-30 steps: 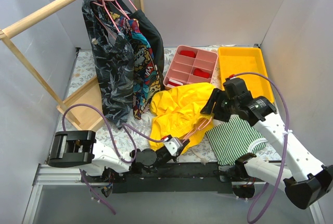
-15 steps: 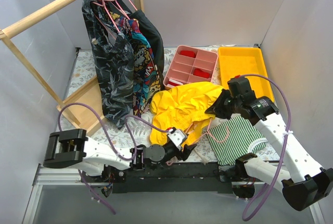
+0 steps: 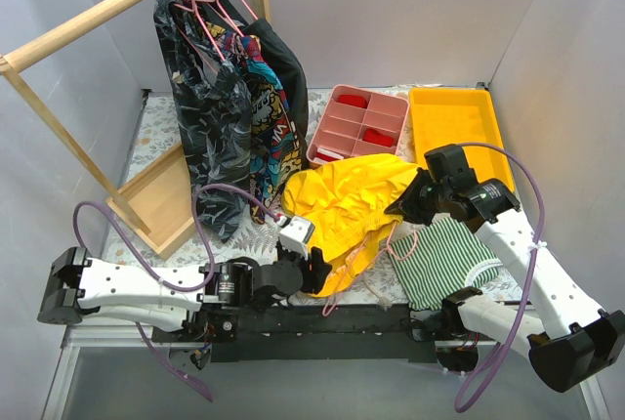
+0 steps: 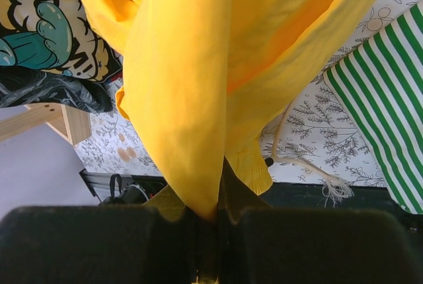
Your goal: Place the shorts on the hanger
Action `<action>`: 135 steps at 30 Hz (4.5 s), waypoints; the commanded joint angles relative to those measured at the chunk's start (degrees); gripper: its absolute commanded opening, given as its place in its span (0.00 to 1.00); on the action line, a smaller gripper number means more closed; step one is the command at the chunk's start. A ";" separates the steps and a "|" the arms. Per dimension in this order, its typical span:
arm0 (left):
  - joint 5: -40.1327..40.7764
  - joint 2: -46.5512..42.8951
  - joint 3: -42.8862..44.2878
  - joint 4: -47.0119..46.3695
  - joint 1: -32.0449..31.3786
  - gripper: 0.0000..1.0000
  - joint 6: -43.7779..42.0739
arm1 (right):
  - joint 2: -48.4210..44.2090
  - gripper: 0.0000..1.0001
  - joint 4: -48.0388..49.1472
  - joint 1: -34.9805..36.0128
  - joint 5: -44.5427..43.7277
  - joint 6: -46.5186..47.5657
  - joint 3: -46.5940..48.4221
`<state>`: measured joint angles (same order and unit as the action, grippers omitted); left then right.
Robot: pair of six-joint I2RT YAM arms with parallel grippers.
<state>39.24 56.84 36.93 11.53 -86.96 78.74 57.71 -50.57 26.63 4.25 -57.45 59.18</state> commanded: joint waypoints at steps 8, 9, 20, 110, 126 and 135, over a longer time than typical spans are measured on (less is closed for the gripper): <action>-1.54 8.73 6.05 27.31 0.30 0.54 15.47 | -1.29 0.01 1.17 -0.18 -1.26 -3.89 3.58; -1.37 8.81 6.14 27.58 0.47 0.55 15.74 | -1.64 0.01 1.61 -0.18 -1.26 -4.16 3.49; -5.76 4.79 5.79 28.78 4.87 0.00 15.21 | -2.34 0.01 5.65 -0.18 -3.90 -10.13 4.54; -19.58 9.16 5.44 10.71 13.66 0.68 -28.73 | 15.41 0.01 17.26 -9.85 11.13 -14.80 -9.17; -12.09 14.62 -1.33 -18.29 13.48 0.52 -40.07 | 12.86 0.01 14.27 -9.93 14.56 -13.21 -6.80; -13.31 10.23 0.68 -18.22 13.48 0.00 -38.23 | 9.79 0.01 15.06 -9.85 18.07 -8.22 -3.99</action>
<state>24.34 71.07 34.06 -5.37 -74.15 38.70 70.17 -34.70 16.49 15.90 -71.37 51.18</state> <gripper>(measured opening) 0.094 0.135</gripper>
